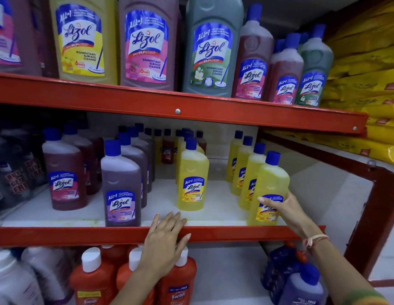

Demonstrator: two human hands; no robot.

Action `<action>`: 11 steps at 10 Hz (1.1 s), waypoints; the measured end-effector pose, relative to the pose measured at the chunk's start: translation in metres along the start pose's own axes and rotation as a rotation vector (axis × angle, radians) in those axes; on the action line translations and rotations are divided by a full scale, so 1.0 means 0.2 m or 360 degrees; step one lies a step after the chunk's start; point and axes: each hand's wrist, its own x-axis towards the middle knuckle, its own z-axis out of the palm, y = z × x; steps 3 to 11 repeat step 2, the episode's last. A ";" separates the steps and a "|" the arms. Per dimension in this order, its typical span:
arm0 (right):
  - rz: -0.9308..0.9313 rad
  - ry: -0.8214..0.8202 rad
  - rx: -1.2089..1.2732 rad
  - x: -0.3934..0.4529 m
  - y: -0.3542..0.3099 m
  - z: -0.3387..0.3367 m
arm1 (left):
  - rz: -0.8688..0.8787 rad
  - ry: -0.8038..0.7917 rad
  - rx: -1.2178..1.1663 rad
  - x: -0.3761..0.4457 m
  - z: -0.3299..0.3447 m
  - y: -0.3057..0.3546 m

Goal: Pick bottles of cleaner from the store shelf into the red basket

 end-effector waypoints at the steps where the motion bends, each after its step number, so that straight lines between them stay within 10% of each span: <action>1: -0.0037 0.0042 -0.0001 -0.02 -0.04 0.01 | 0.0027 0.0035 0.0012 -0.02 -0.01 0.00; 2: -0.0258 0.0369 -0.0212 -0.03 -0.13 -0.02 | 0.0106 0.0214 -0.0145 -0.01 -0.09 0.04; 11: -0.0258 0.0369 -0.0212 -0.03 -0.13 -0.02 | 0.0106 0.0214 -0.0145 -0.01 -0.09 0.04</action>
